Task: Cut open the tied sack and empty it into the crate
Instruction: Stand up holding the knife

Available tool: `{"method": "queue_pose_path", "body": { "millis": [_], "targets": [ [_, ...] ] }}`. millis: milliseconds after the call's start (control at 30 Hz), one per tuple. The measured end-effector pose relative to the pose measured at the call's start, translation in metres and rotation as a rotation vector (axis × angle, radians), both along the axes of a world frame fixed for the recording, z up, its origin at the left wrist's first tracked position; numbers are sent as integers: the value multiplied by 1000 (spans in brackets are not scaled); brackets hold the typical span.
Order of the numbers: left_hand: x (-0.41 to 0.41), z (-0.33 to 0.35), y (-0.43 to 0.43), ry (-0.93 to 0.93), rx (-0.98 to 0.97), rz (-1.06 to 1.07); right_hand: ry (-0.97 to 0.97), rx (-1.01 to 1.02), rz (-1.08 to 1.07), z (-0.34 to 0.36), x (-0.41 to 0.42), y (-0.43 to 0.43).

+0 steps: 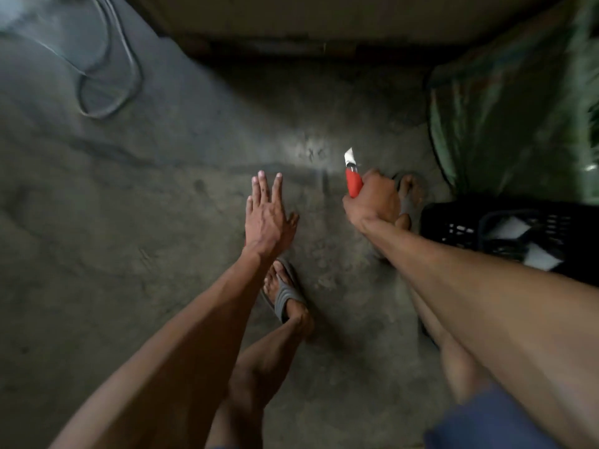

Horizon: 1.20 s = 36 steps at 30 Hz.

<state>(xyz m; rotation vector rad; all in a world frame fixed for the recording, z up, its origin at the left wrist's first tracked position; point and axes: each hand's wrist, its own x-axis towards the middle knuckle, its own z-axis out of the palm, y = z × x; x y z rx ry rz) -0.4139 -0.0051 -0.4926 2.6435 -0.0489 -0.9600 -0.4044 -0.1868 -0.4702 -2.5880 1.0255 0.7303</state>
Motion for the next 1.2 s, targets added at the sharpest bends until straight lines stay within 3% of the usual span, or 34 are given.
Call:
{"method": "queue_pose_path", "body": {
  "millis": [333, 600, 933, 1200],
  "targets": [
    [33, 320, 27, -224, -76, 145, -318, 80, 24, 335, 33, 45],
    [76, 503, 57, -498, -125, 146, -526, 8, 87, 531, 63, 60],
    [186, 625, 58, -675, -136, 78, -670, -6, 134, 637, 140, 53],
    [294, 609, 35, -656, -126, 88, -666, -12, 148, 622, 249, 17]
  ]
}}
